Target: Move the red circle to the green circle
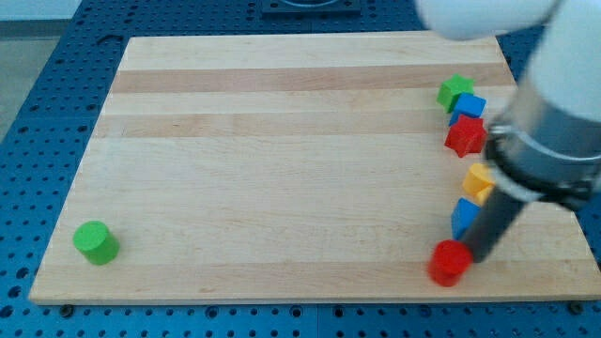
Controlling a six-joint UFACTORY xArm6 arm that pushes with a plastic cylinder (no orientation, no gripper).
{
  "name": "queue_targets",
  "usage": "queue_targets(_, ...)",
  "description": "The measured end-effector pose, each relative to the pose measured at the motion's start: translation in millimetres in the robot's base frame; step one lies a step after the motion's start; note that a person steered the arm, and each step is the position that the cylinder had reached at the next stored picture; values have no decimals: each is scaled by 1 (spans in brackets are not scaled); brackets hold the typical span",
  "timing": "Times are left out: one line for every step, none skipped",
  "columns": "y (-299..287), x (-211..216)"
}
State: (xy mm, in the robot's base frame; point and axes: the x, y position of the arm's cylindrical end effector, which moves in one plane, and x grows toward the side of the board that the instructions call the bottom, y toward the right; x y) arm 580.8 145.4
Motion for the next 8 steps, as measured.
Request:
queue_targets(-56, 0)
queue_targets(-22, -5)
queue_targets(37, 5)
queue_targets(37, 38)
queue_targets(23, 38)
queue_targets(0, 38)
queue_targets(-35, 38)
queue_targets(-74, 37)
